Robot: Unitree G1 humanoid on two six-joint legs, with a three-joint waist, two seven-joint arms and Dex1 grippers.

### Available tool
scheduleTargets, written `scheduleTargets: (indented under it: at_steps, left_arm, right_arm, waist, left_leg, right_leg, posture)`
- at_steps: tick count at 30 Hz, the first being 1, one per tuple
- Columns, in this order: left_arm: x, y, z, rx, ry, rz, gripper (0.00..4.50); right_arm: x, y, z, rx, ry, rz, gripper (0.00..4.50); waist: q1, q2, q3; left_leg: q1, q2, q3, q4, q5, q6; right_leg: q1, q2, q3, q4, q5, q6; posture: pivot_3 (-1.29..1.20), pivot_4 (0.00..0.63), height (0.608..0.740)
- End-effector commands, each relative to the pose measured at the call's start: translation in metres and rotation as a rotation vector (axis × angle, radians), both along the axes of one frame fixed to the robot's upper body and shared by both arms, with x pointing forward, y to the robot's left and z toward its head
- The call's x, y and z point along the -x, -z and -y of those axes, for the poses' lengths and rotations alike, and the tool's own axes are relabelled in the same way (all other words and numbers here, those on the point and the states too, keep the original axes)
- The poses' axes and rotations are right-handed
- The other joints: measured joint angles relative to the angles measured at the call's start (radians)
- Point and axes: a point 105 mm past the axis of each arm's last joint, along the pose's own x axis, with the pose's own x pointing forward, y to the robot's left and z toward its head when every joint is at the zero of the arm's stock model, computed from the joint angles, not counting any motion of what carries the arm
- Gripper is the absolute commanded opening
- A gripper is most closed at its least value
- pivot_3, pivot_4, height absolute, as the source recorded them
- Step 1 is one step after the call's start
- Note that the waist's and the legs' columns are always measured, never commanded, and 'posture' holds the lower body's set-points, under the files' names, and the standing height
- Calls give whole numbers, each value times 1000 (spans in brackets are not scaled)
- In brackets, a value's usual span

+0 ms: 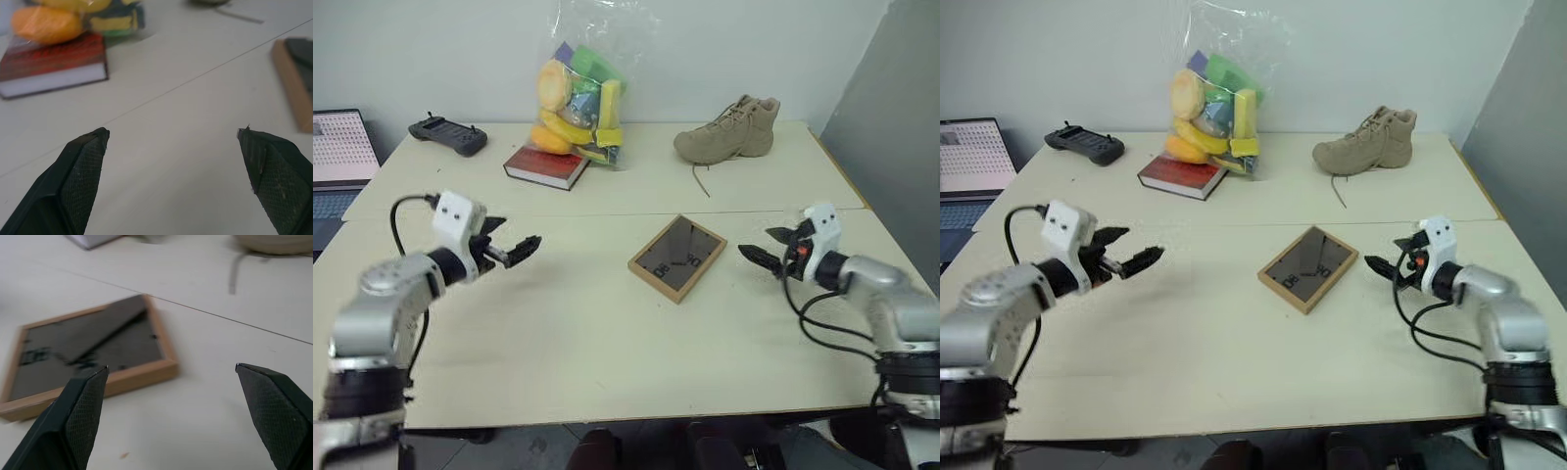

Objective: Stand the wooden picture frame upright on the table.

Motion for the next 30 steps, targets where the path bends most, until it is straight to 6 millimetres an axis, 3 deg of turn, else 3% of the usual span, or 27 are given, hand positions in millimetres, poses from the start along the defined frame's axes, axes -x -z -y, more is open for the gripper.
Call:
scheduleTargets:
  at_steps: [1,4,8,11,17,22,26,30]
  left_arm:
    - [-1,-1,4,-46,90,-39,4500]
    - [-8,-3,6,-65,98,-33,4500]
    - [-35,4,13,-104,32,42,4500]
    - [-58,22,37,-72,-13,73,3994]
    - [-75,58,84,-78,-8,68,2647]
    - [-78,77,125,-69,12,59,1691]
    - [-72,81,141,-50,51,47,810]
    - [-63,89,146,-66,84,21,61]
  right_arm:
    - [11,-1,-3,62,-108,-30,4412]
    - [10,-2,2,100,-96,-21,4412]
    - [-14,3,19,139,116,25,4237]
    - [-23,20,12,158,196,26,3621]
    - [-39,43,-6,206,272,43,2161]
    - [-54,52,-21,207,292,44,1069]
    - [-64,51,-38,190,277,57,86]
    - [-68,52,-58,170,225,58,0]
  waist:
    - [-1,0,0]
    - [-1,0,0]
    - [2,-1,0]
    - [5,-1,0]
    - [6,-2,-1]
    - [5,-2,-1]
    - [1,-2,-1]
    - [-9,-1,-1]
  left_leg:
    - [0,0,0,0,0,0]
    - [-1,0,0,0,0,0]
    - [-1,0,0,1,0,0]
    - [-1,0,0,2,0,0]
    - [-6,0,2,4,1,-2]
    - [-8,0,3,4,1,-2]
    - [-8,-1,3,4,1,-2]
    - [-8,0,4,3,2,-3]
  right_leg:
    - [0,0,0,0,0,0]
    - [-1,0,0,0,0,0]
    - [-1,0,0,1,0,0]
    - [0,-1,0,1,0,0]
    - [-5,-1,2,1,0,1]
    - [-7,-1,2,2,1,1]
    - [-7,-1,3,3,1,1]
    - [-8,-1,3,3,1,1]
  posture:
    - [0,150,740]
    - [0,150,740]
    - [0,150,740]
    - [0,150,740]
    - [0,150,740]
    - [0,150,740]
    - [0,150,740]
    - [0,150,740]
